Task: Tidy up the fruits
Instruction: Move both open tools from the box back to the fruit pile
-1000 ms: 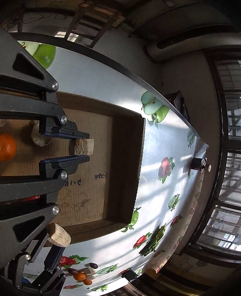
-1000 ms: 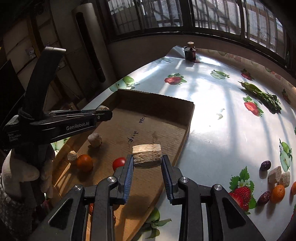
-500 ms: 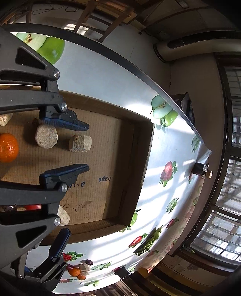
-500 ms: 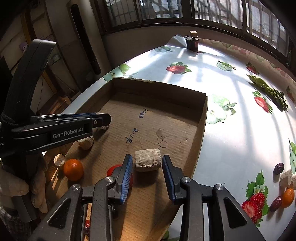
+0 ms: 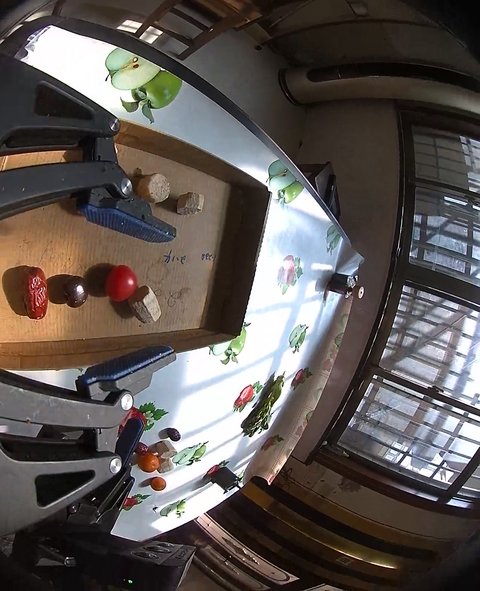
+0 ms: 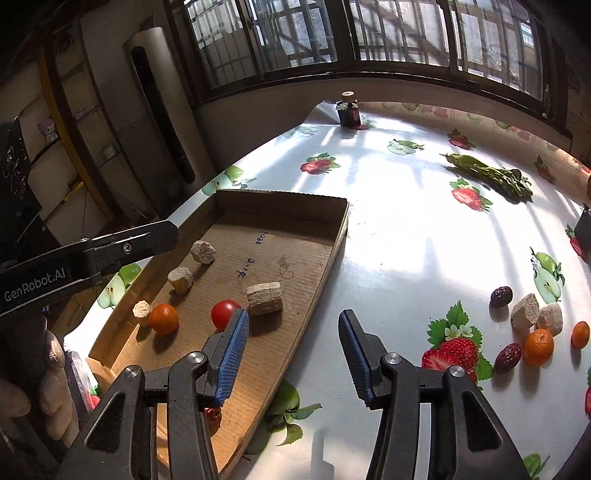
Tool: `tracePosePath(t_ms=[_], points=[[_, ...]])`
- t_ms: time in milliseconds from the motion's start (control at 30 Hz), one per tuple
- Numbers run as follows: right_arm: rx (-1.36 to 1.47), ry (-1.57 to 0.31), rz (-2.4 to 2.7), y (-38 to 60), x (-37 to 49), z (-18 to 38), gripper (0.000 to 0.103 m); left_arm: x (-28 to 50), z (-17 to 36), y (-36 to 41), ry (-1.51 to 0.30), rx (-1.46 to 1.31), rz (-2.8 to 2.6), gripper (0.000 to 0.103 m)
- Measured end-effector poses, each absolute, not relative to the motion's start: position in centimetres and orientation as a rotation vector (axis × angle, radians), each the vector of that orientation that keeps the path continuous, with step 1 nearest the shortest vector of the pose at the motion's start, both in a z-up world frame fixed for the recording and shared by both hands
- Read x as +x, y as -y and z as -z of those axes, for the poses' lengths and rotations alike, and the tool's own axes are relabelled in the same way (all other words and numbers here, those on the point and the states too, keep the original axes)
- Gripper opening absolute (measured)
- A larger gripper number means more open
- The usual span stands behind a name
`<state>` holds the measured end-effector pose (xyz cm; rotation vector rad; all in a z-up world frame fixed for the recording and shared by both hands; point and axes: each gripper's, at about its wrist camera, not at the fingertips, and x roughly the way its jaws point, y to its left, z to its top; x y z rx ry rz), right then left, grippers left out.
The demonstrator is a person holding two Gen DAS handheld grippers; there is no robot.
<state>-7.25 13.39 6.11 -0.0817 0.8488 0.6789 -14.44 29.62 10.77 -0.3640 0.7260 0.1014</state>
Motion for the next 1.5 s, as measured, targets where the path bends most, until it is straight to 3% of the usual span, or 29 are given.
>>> tracePosePath(t_ms=[167, 1033, 1500], points=[[-0.057, -0.806, -0.624, -8.9, -7.9, -6.8, 0.061, -15.4, -10.2, -26.8, -0.735, -0.411, -0.072, 0.058], [0.195, -0.813, -0.221, 15.9, -4.9, -6.0, 0.064, -12.0, -6.5, -14.5, -0.891, -0.225, 0.047, 0.061], [0.33, -0.908, -0.188, 15.3, 3.4, -2.0, 0.064, -5.4, -4.5, -7.5, -0.898, -0.074, 0.238, 0.059]])
